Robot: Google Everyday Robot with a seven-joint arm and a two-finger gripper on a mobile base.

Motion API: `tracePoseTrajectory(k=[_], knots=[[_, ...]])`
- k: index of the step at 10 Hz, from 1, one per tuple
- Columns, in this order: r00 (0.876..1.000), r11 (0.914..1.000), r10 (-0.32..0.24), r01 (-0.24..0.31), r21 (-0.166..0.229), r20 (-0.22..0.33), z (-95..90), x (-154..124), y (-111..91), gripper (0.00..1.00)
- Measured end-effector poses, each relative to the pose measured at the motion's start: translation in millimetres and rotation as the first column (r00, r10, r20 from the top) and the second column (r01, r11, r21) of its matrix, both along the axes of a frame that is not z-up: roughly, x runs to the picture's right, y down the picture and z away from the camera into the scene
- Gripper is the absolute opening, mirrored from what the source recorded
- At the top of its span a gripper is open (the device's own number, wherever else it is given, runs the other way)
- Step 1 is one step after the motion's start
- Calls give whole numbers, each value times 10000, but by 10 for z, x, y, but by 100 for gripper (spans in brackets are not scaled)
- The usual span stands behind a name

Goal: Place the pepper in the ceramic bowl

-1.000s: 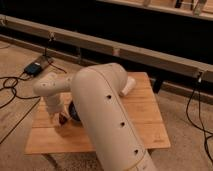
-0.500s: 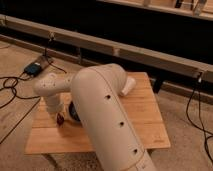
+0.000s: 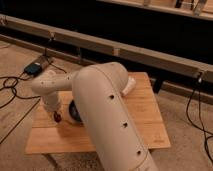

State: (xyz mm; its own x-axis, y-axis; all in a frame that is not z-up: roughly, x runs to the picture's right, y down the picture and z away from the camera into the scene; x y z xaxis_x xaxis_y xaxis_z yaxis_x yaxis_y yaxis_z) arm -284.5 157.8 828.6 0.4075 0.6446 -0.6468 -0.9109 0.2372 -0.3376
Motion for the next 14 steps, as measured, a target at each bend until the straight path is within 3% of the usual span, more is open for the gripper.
tracePoseTrajectory(k=[4, 8, 12, 14], knots=[[9982, 9954, 598, -598, 745, 26, -193, 160, -391, 0], [9838, 9776, 1597, -1461, 1518, -819, -312, 730, -729, 0], [9660, 9679, 2041, -1749, 1804, -1587, -346, 1182, -747, 2], [9598, 9682, 2089, -1759, 1782, -1877, -344, 1343, -668, 21]])
